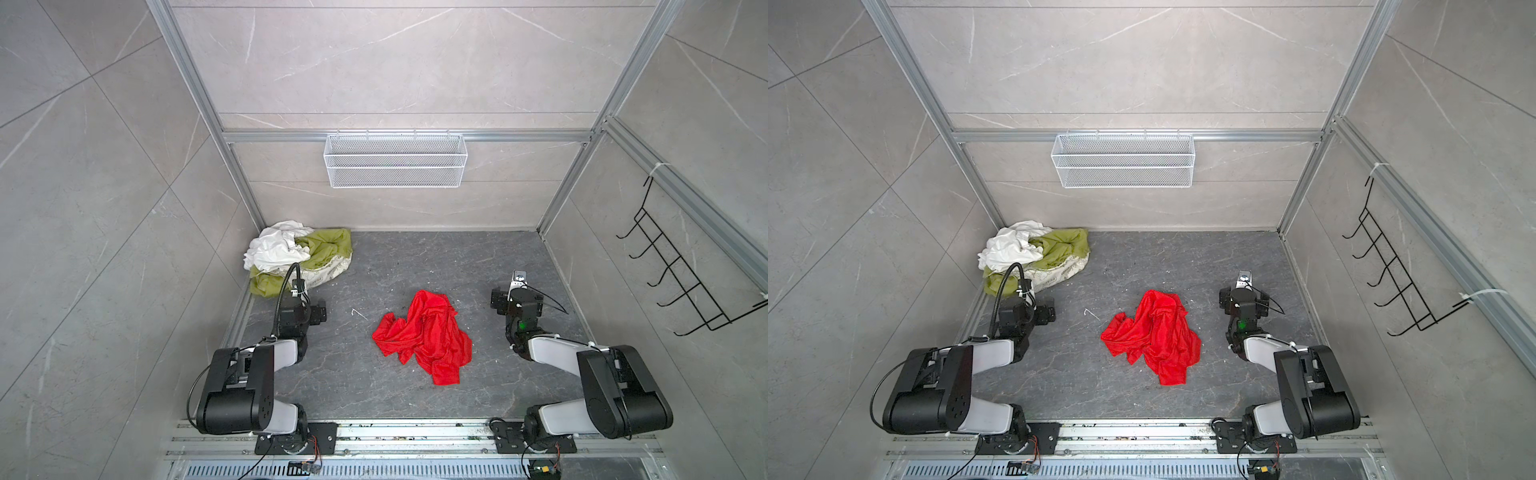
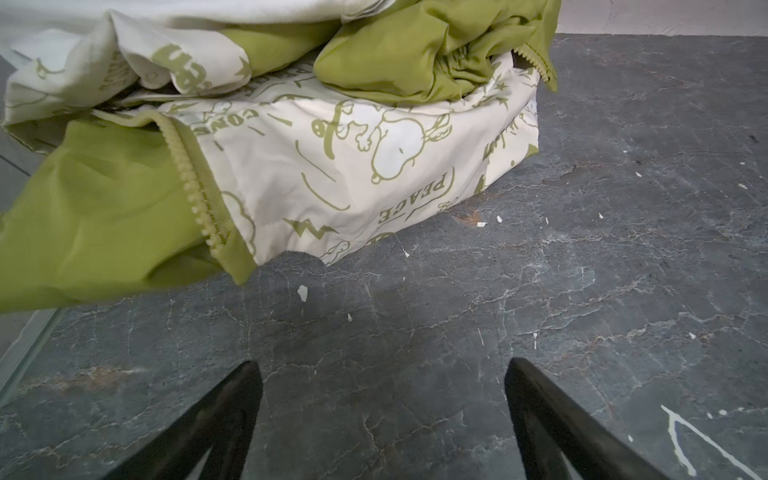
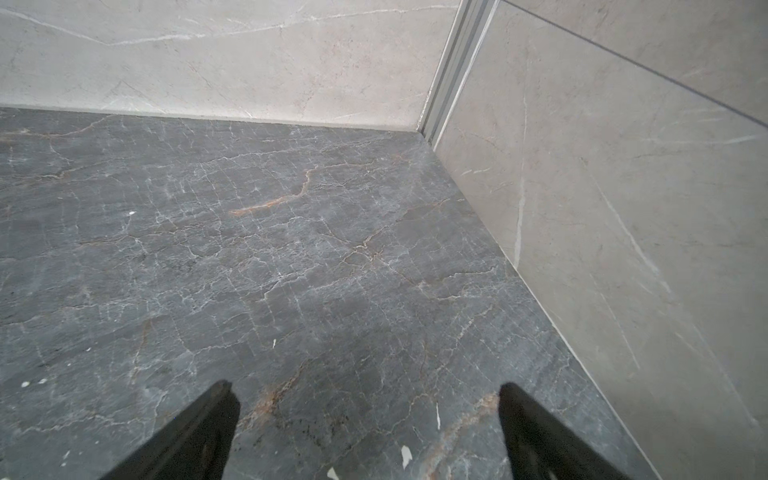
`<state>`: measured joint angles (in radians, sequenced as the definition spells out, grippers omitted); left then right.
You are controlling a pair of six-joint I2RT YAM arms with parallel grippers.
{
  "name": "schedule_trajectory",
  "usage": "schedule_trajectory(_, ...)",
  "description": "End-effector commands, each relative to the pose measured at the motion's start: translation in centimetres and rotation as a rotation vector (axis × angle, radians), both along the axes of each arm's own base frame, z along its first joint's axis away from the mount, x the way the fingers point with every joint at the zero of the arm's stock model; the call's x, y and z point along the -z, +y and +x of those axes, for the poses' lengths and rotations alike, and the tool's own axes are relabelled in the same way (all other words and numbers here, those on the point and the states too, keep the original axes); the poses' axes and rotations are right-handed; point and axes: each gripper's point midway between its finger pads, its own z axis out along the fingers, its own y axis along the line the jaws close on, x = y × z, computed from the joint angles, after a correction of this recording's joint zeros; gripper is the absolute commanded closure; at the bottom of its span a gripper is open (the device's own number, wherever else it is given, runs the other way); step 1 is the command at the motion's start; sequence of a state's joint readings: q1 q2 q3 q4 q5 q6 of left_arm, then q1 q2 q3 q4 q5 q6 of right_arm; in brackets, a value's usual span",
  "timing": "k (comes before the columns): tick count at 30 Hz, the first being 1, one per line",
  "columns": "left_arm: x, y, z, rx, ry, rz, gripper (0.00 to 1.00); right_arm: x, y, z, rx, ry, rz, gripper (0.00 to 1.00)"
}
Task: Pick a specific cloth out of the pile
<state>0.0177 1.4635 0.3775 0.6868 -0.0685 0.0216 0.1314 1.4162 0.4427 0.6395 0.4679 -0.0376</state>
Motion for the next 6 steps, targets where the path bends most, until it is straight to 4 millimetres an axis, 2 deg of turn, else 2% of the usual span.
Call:
schedule_trajectory(1,-1.7,0.6,1.1,-0.023,-0.096,-0.013,0.06,0.2,0.2,-0.2,0.001,0.015,-0.008,0.00)
schedule_trajectory(3,-1.7,0.8,1.2,-0.029,-0.096,-0.018,0.06,0.3,0.6,0.1,-0.014,0.027,-0.021,0.00)
schedule_trajectory(6,-1.6,1.1,1.2,-0.036,-0.095,-0.033,0.05,-0.4,2.1,-1.2,-0.086,-0.036,-0.046,0.00)
